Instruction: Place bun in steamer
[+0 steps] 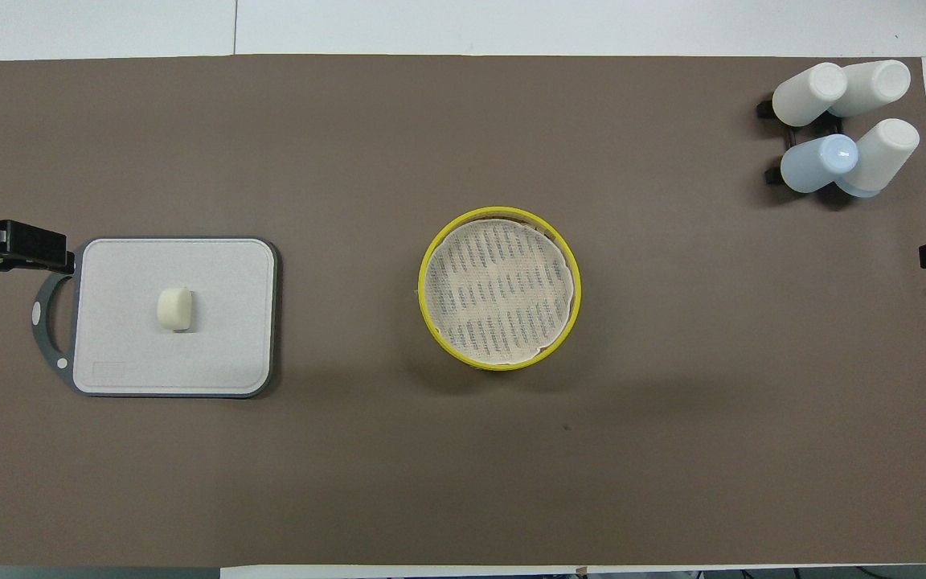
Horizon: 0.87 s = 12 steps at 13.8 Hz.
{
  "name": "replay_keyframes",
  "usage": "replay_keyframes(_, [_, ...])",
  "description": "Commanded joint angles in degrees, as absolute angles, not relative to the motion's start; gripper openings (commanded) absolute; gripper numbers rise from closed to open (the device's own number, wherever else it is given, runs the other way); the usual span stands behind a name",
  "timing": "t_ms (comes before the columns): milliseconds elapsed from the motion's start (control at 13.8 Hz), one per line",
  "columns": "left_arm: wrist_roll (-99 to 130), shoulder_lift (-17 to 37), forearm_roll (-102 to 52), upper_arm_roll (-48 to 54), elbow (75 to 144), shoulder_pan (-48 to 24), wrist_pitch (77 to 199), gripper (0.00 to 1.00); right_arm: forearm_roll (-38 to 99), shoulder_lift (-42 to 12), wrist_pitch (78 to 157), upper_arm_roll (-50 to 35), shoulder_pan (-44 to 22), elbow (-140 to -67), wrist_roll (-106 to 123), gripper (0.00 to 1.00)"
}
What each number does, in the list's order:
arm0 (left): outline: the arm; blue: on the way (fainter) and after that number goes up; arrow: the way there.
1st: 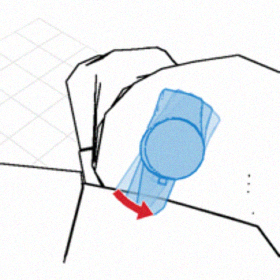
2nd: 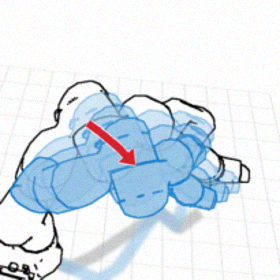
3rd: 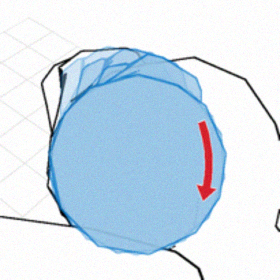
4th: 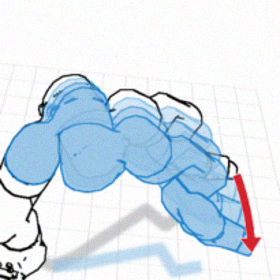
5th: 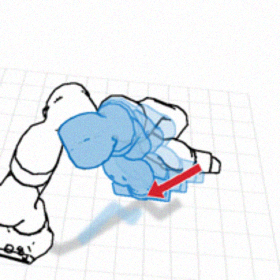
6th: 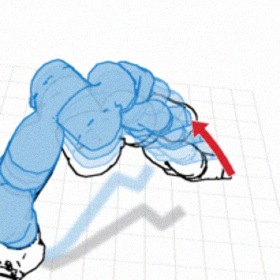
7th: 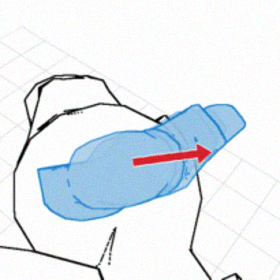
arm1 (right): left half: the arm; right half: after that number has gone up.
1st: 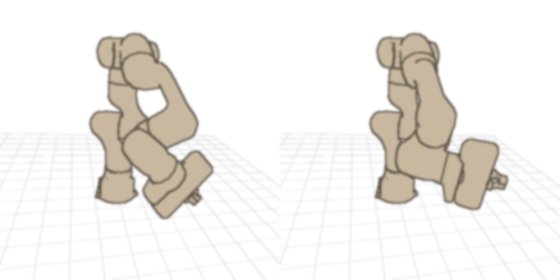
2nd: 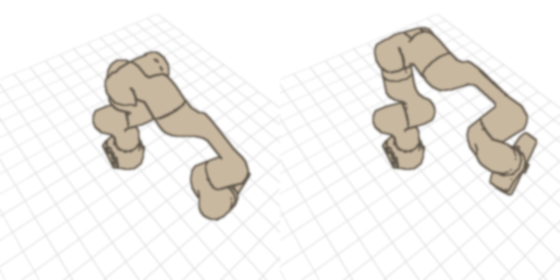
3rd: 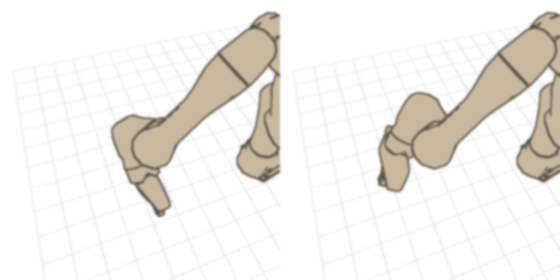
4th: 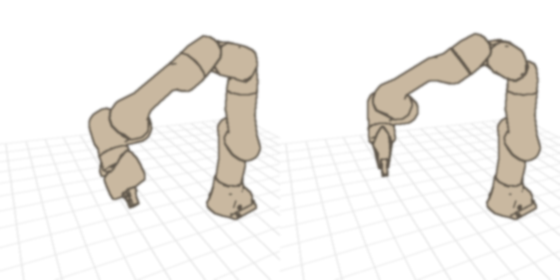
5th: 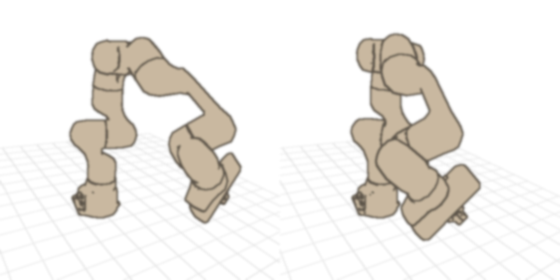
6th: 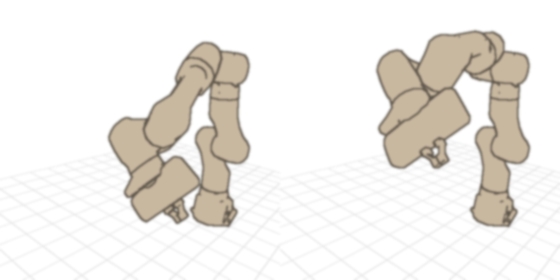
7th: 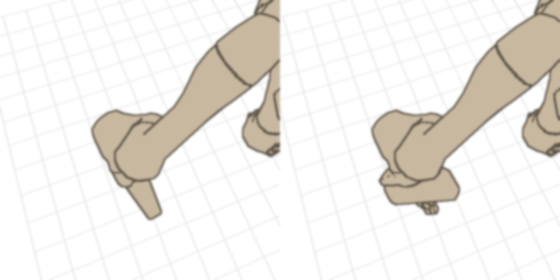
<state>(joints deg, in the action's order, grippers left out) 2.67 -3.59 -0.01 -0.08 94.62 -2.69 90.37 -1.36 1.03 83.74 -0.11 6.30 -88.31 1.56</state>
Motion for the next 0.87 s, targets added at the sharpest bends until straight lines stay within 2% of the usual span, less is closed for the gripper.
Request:
replay_keyframes(0, [2.8,-3.7,-0.6,-0.5,94.8,-3.0,90.9,1.0,-0.1,2.1,84.4,-0.3,6.5,-89.4,2.5,1.0])
replay_keyframes(289, [2.8,-4.9,-0.6,-0.6,97.3,-2.9,92.0,1.0,-0.3,2.2,83.1,-0.2,6.5,-89.6,2.5,1.0])
replay_keyframes(507, [1.7,-8.3,-0.6,-0.7,106.2,-2.8,98.2,1.0,-0.1,2.4,82.9,-0.9,5.9,-89.5,4.7,1.0])
replay_keyframes(796, [-0.3,-9.1,-0.6,-0.8,113.3,-1.3,104.0,1.0,2.8,1.7,88.0,-1.8,-4.0,-89.0,-1.7,1.0])
